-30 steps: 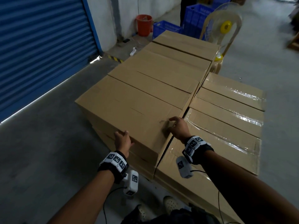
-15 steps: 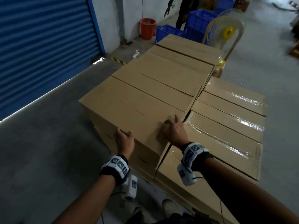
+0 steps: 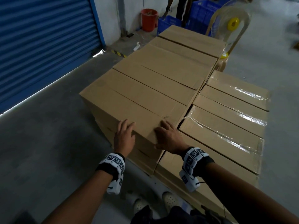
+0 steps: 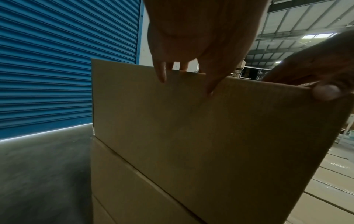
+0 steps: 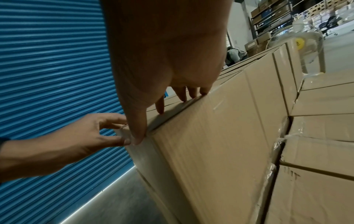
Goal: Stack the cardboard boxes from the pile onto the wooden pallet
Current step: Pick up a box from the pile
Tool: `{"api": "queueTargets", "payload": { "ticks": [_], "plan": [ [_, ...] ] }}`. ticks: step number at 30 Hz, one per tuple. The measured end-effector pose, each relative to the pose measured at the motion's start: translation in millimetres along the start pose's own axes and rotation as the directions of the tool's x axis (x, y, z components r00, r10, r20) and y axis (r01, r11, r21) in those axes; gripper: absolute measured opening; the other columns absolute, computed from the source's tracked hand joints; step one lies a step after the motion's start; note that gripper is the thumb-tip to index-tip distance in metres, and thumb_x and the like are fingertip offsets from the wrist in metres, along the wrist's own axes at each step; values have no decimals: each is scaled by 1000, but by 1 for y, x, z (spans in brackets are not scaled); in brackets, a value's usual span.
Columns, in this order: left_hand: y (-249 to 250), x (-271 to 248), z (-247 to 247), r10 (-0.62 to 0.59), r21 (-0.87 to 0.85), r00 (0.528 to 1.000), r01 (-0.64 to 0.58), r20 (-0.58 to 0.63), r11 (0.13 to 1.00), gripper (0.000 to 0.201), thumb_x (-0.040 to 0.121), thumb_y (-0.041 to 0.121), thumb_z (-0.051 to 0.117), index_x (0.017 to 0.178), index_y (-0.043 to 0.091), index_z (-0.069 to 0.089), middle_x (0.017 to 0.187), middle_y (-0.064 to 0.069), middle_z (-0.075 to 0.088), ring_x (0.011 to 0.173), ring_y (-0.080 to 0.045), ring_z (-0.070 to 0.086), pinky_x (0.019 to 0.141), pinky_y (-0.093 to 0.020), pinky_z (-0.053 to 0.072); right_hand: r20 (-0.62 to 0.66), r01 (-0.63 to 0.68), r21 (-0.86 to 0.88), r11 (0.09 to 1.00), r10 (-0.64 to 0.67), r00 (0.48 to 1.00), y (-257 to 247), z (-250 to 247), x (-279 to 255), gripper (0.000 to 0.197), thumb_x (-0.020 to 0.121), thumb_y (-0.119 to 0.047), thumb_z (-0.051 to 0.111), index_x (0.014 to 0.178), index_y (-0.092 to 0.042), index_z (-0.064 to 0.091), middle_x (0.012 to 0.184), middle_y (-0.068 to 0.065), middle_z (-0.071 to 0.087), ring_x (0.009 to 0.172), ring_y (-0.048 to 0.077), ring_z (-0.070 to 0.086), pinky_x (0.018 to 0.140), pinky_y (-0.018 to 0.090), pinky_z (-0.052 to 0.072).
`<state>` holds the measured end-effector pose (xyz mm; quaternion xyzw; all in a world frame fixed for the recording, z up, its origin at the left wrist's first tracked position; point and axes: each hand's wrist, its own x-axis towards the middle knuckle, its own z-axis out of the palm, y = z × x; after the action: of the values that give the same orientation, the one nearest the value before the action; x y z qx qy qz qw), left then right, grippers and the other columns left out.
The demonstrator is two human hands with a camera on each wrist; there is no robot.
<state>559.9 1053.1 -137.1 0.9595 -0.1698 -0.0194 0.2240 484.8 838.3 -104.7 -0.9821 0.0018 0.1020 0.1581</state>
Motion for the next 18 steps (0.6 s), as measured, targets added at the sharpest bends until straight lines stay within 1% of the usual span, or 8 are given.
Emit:
{"api": "queueTargets", "payload": {
  "ticks": [3, 5, 7, 10, 13, 14, 16, 18],
  "plan": [
    [-3, -4, 5, -30, -92, 998, 25, -48, 995, 57, 93, 11, 66, 147, 18, 49, 164, -8, 24, 151, -26, 20, 116, -43, 38, 19, -11, 5, 1000, 11, 1000, -1, -2, -1, 90, 73, -59, 76, 149, -32, 35, 163, 10, 15, 149, 37, 9, 119, 56, 23],
    [-8, -9, 16, -148, -200, 984, 125, -102, 972, 60, 95, 15, 64, 151, 16, 41, 166, -12, 16, 151, -28, 20, 114, -39, 36, 24, -13, -3, 1000, 13, 1000, -2, -5, -2, 91, 74, -58, 76, 150, -32, 35, 163, 10, 14, 150, 37, 8, 119, 57, 23],
    [-13, -16, 33, -347, -377, 929, 280, -124, 883, 63, 96, 16, 63, 153, 13, 35, 164, -16, 21, 149, -32, 26, 114, -42, 37, 39, -18, -1, 1000, 18, 999, -3, -7, -3, 90, 75, -58, 75, 150, -32, 34, 164, 10, 12, 150, 36, 7, 119, 57, 21],
    [-21, -24, 65, -650, -656, 752, 548, 113, 519, 61, 99, 18, 60, 152, 3, 32, 157, -22, 34, 142, -40, 37, 115, -49, 35, 51, -2, -11, 1000, 2, 999, -4, -10, -5, 87, 78, -59, 72, 151, -32, 32, 164, 11, 10, 150, 37, 5, 119, 58, 20],
    [-29, -33, 108, -691, -706, 571, 697, 443, 124, 59, 99, 41, 55, 145, 5, 45, 152, -15, 46, 133, -37, 48, 110, -49, 41, 42, 48, -86, 995, -44, 998, -1, -5, -7, 87, 81, -65, 64, 152, -32, 27, 165, 11, 3, 151, 36, 0, 121, 57, 15],
    [-29, -37, 122, -649, -701, 557, 712, 518, 51, 60, 99, 47, 51, 144, 7, 45, 151, -11, 47, 133, -35, 49, 112, -50, 40, 38, 71, -116, 991, -67, 997, 1, -3, -7, 88, 82, -68, 60, 153, -32, 24, 166, 11, 0, 151, 34, -3, 122, 57, 12],
    [-17, -43, 136, -564, -713, 581, 701, 587, -20, 53, 107, 41, 39, 149, 8, 39, 152, -6, 42, 138, -33, 42, 116, -53, 35, 40, 125, -180, 976, -120, 992, 8, 0, -5, 93, 83, -75, 51, 156, -28, 18, 165, 11, -5, 152, 32, -8, 123, 54, 4],
    [1, -46, 143, -550, -735, 577, 670, 603, -103, 51, 111, 32, 33, 157, 12, 28, 159, -13, 33, 143, -37, 36, 116, -53, 34, 58, 177, -220, 959, -168, 984, 15, 0, -2, 100, 81, -81, 43, 158, -24, 13, 165, 12, -8, 151, 31, -10, 122, 52, 0]
  ]
}}
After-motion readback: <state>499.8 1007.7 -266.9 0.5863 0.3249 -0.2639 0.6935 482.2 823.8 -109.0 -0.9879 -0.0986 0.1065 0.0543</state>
